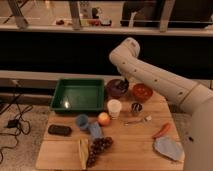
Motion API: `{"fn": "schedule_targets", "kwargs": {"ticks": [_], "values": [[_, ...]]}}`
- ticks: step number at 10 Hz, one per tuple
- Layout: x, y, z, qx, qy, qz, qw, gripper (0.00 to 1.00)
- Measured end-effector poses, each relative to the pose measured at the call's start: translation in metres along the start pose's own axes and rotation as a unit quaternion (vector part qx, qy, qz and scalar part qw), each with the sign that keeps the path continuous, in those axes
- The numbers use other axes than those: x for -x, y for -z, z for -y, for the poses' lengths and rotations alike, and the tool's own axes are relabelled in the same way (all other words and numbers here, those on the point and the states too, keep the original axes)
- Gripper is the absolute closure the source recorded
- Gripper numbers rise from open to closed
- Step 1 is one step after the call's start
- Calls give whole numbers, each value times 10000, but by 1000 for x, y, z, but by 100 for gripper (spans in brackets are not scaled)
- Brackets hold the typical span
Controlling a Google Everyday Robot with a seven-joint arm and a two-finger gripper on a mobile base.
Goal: Wipe purple bowl with brush
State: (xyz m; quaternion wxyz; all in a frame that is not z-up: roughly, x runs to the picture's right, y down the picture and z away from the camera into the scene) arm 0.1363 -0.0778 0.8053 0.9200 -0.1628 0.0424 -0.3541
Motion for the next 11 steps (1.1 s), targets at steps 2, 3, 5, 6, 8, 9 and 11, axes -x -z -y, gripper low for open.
{"fn": "schedule_targets", "kwargs": {"ticks": [2, 3, 5, 6, 8, 9, 11], "values": [[-4, -6, 4, 40, -34, -19, 10000, 100], [-5, -9, 5, 69, -41, -25, 10000, 100], [-5, -14, 13, 82, -26, -30, 10000, 100], [0, -17, 21, 73, 21, -23, 10000, 100], [12, -19, 36, 47, 130, -13, 9999, 100], [21, -19, 46, 22, 202, -8, 9998, 100], [32, -18, 55, -4, 321, -9, 9995, 100]]}}
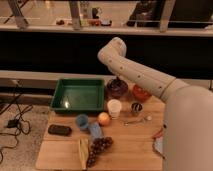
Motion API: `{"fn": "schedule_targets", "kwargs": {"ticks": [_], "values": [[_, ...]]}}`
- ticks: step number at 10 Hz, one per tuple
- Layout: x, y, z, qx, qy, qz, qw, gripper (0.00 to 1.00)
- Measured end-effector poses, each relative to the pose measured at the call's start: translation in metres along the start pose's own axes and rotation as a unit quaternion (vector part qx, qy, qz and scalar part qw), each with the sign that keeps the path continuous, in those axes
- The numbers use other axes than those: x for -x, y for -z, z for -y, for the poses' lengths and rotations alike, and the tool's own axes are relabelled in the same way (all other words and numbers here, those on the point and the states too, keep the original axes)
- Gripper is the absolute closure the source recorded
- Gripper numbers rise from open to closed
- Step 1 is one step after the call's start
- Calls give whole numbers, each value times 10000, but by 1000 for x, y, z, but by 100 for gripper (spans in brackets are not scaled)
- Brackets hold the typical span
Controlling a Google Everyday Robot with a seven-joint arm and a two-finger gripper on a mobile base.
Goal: Wipe purple bowl with brush
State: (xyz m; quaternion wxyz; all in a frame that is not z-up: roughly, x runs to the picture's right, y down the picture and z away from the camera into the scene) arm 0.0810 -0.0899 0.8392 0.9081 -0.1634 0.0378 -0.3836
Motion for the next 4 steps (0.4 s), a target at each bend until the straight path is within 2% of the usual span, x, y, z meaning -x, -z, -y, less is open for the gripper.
{"fn": "schedule_targets", "kwargs": {"ticks": [2, 4], "values": [[15, 5, 7, -64, 170, 25, 9998, 100], [22, 11, -3, -79, 263, 32, 9996, 100]]}}
